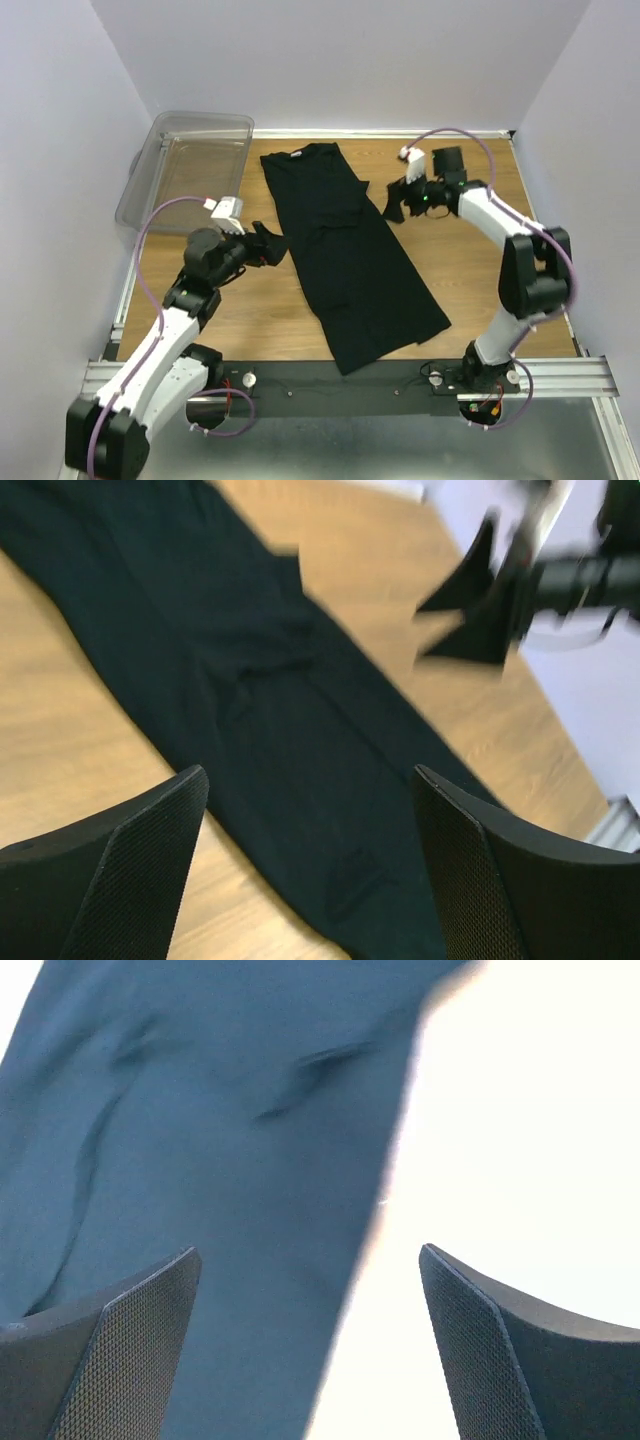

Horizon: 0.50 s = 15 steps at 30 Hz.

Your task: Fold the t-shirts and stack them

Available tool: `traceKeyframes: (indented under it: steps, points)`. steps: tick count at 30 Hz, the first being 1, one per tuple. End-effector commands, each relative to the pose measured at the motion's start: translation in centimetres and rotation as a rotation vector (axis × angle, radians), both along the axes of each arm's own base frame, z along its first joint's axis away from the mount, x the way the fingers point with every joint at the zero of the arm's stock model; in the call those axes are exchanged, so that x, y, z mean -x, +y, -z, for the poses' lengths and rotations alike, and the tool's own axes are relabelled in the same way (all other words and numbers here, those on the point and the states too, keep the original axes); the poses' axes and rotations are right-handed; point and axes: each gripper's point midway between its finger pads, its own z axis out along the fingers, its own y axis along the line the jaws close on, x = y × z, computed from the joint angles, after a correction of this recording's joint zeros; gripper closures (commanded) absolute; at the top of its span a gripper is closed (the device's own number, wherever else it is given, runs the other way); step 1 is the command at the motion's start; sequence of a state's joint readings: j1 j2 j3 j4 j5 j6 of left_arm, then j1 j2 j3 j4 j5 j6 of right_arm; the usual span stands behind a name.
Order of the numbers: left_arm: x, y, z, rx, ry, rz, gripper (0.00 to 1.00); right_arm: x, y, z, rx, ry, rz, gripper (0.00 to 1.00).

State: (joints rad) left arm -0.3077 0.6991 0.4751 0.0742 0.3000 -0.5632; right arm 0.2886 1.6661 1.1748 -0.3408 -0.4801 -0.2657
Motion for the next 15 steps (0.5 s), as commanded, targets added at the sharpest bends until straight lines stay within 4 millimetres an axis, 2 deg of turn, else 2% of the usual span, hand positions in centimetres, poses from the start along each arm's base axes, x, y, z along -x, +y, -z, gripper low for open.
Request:
traceKeyframes:
  steps: [1, 2, 3, 5, 6, 7, 8, 11, 12, 14, 15]
  points:
    - [-0.6, -3.6, 1.6, 0.013, 0.05, 0.135, 0.13, -4.7, -1.7, 2.1, -0.191, 0.183, 0.163, 0.07]
    - [-0.6, -4.1, 1.7, 0.006, 0.051, 0.147, 0.13, -5.8, -1.9, 2.3, -0.212, 0.197, 0.175, 0.09]
    - [-0.7, -4.5, 1.9, 0.005, 0.053, 0.148, 0.14, -8.0, -1.6, 3.2, -0.239, 0.221, 0.195, 0.1]
    - [-0.2, -5.6, 2.6, 0.0, 0.071, 0.154, 0.14, -9.6, -0.8, 4.3, -0.28, 0.262, 0.213, 0.13]
    - [0.0, -5.8, 2.7, 0.013, 0.075, 0.152, 0.14, -10.6, -0.4, 4.4, -0.303, 0.275, 0.224, 0.16]
    - [0.4, -6.2, 2.9, 0.018, 0.079, 0.158, 0.14, -12.5, 0.1, 3.1, -0.347, 0.271, 0.247, 0.19]
    - [0.8, -6.3, 3.6, 0.018, 0.089, 0.16, 0.14, -13.2, 0.4, 5.9, -0.353, 0.329, 0.263, 0.23]
    - [1.7, -6.1, 4.3, 0.029, 0.109, 0.158, 0.14, -15.8, 1.2, 7.5, -0.397, 0.373, 0.301, 0.24]
    - [1.9, -6.0, 4.3, 0.037, 0.108, 0.155, 0.14, -16.0, 1.4, 8.2, -0.41, 0.396, 0.306, 0.24]
    - [2.5, -5.6, 3.5, 0.068, 0.091, 0.142, 0.14, -17.1, 2.1, 7.8, -0.451, 0.411, 0.312, 0.27]
    - [2.7, -5.3, 3.6, 0.074, 0.092, 0.132, 0.14, -17.1, 2.3, 9.2, -0.449, 0.44, 0.322, 0.27]
